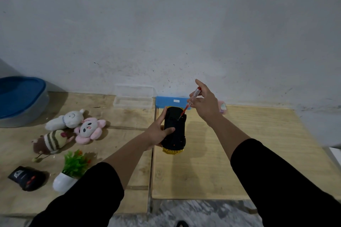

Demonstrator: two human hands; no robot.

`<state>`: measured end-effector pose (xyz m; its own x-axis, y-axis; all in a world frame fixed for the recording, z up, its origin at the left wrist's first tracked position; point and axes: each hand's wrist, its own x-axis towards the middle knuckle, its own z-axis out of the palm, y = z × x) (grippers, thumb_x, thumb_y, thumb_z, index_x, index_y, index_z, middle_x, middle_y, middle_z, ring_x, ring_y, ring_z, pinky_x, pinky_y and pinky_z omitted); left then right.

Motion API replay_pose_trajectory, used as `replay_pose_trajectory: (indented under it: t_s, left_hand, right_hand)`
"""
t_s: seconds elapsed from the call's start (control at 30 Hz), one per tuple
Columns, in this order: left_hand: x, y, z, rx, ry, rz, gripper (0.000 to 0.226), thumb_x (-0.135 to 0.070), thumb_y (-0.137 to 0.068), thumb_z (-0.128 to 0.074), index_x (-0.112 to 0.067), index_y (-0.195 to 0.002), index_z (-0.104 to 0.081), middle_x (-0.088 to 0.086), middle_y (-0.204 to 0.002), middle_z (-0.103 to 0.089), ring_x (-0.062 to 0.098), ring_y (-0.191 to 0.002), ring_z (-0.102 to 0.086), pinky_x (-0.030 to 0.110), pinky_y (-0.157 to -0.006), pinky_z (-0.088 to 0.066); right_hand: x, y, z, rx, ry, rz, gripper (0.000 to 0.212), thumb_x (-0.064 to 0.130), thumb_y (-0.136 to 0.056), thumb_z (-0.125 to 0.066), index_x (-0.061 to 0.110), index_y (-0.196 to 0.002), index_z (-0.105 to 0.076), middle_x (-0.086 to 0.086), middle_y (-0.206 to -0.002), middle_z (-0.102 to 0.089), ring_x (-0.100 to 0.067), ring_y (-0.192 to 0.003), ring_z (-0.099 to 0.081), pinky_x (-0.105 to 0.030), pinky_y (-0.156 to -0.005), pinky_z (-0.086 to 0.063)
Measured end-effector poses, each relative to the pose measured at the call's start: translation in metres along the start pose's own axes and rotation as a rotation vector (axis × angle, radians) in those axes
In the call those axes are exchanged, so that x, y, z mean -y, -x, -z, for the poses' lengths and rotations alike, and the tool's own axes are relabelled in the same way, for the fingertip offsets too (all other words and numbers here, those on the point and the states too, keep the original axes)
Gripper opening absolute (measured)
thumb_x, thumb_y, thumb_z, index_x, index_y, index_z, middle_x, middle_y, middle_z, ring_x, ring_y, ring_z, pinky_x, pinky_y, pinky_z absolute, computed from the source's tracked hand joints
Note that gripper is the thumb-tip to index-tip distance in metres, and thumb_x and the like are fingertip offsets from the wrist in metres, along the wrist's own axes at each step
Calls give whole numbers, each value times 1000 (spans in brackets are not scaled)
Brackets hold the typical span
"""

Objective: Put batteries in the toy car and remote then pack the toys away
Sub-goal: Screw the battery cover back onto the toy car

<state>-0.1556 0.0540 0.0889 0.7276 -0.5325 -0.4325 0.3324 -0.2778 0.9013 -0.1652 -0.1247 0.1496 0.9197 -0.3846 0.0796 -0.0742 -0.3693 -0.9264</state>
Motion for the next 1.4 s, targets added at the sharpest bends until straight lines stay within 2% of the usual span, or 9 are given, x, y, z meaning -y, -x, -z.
replay_pose_trajectory:
  t_s: [0.17, 0.33, 0.47, 0.67, 0.77, 0.87, 1.0, 1.27, 1.4]
  left_hand:
    - [-1, -1, 0, -1, 4, 14, 86, -17, -93, -59, -57, -142, -1, 12, -132, -55, 29, -108, -61, 49, -82, -55]
    - [-3, -2, -1, 0, 21, 23, 85, -15, -93, -58, -57, -143, -3, 11, -126, -58, 28, -105, -62, 50, -83, -54]
    - [-3, -1, 2, 1, 36, 9, 85, -16, -93, -58, -54, -144, -1, 9, -125, -57, 27, -103, -61, 43, -74, -55]
    - [-4, 1, 6, -4, 38, 1, 85, -20, -92, -60, -53, -144, -2, 7, -123, -54, 32, -111, -59, 52, -86, -52]
    - [-7, 0, 8, -11, 37, -5, 85, -19, -92, -60, -53, -144, -2, 9, -126, -55, 33, -111, -60, 52, -87, -52]
    - [-10, 1, 9, -14, 32, -4, 84, -19, -93, -59, -53, -144, -2, 9, -124, -56, 32, -110, -60, 51, -84, -53]
    - [-11, 1, 11, -17, 36, -5, 85, -18, -92, -60, -53, -144, -3, 10, -128, -56, 31, -107, -62, 47, -79, -54]
    - [-5, 5, 16, -5, 40, 8, 85, -19, -92, -60, -53, -144, -3, 12, -132, -54, 33, -111, -59, 52, -85, -52]
    - [-6, 6, 19, -12, 40, 3, 84, -18, -93, -59, -54, -144, -4, 11, -129, -57, 32, -109, -61, 55, -88, -51]
  right_hand:
    - [6, 5, 3, 58, 34, 84, 54, -1, -88, -57, 25, -135, -46, -9, -98, -57, -17, -90, -62, -31, -85, -57]
    - [15, 6, 0, 141, 216, 204, 44, 15, -97, -48, 30, -138, -42, 3, -109, -53, -12, -99, -56, -20, -84, -45]
    - [21, 5, -2, 177, 213, 233, 39, 15, -100, -40, 27, -138, -45, 1, -123, -61, -4, -108, -55, 3, -81, -36]
    - [35, -1, -4, 127, 207, 239, 13, 14, -88, -61, 15, -99, -69, 12, -85, -63, 11, -62, -53, -8, -61, -39]
    - [39, 1, -4, 138, 59, 142, 6, 12, -86, -64, 6, -89, -63, 5, -77, -58, -1, -50, -59, -19, -54, -50]
    - [41, 4, -6, 182, -72, 82, 11, 14, -91, -59, 6, -97, -57, -8, -88, -61, -22, -60, -70, -33, -66, -60]
    - [40, 4, -9, 252, -131, 63, 30, 16, -100, -41, 22, -128, -51, -12, -105, -61, -25, -77, -72, -34, -79, -59]
    - [46, 8, -8, 222, -180, 29, 9, 8, -86, -65, 6, -93, -61, -16, -92, -63, -24, -63, -71, -36, -68, -61]
    - [47, 11, -14, 277, -186, 46, 22, 16, -96, -51, 23, -115, -59, -12, -102, -60, -22, -72, -72, -34, -77, -59]
